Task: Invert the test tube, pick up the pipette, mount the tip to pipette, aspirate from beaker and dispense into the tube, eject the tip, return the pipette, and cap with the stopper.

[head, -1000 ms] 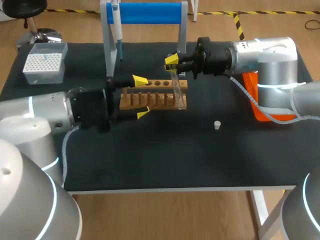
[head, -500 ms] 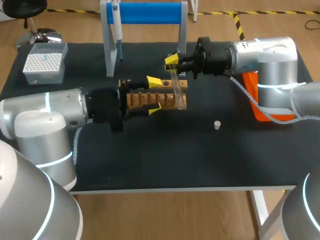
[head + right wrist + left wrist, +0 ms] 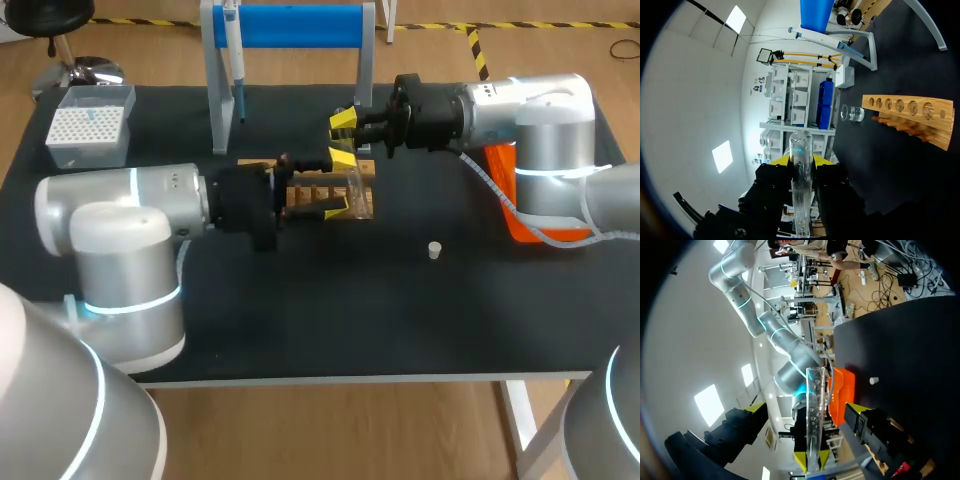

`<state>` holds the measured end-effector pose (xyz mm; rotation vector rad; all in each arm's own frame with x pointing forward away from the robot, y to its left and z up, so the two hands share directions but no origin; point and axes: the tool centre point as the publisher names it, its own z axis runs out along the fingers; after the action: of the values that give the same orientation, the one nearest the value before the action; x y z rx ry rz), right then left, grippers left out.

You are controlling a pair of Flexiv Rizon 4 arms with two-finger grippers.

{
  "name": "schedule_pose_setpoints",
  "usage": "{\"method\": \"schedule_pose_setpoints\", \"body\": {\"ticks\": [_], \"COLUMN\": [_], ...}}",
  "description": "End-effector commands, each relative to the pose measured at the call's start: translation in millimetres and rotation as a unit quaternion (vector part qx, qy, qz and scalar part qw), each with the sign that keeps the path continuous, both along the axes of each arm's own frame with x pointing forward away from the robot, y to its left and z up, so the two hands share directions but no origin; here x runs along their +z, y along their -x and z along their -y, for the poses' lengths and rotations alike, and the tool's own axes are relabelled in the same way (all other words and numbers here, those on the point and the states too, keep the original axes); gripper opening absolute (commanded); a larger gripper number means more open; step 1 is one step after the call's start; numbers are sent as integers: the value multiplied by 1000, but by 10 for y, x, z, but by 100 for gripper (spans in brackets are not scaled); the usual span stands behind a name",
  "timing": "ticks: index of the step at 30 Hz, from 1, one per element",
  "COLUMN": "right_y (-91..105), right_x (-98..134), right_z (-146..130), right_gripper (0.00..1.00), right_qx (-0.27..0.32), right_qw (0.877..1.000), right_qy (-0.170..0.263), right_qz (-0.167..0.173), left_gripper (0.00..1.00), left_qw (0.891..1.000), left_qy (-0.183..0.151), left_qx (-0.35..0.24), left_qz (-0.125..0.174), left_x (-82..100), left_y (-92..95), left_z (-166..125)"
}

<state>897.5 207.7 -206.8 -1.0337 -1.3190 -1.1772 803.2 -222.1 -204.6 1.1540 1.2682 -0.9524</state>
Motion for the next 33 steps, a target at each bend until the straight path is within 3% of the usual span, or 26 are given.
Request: {"method": "schedule_pose_setpoints", "body": {"ticks": [1, 12, 17, 19, 33], "right_y": [-1, -1, -1, -1, -1], "right_x": [7, 7, 7, 7, 7], "right_z": [7, 7, 7, 7, 7], "right_gripper": [0, 0, 0, 0, 0], "right_qx": [0, 0, 0, 0, 0], "right_qw": [1000, 1000, 1000, 1000, 1000], "right_qy": [2, 2, 2, 2, 2], "right_qz": [0, 0, 0, 0, 0], "left_gripper": [100, 100, 93, 78, 71], "left_qw": [1000, 1000, 1000, 1000, 1000], "left_qy": [4, 7, 6, 5, -3], "left_qx": [-3, -8, -11, -11, -22], "left_qz": [2, 5, 8, 8, 8], "left_x": [-49, -21, 7, 14, 20], "left_y": [-53, -84, -86, -86, -44], "left_z": [96, 140, 153, 167, 248]}}
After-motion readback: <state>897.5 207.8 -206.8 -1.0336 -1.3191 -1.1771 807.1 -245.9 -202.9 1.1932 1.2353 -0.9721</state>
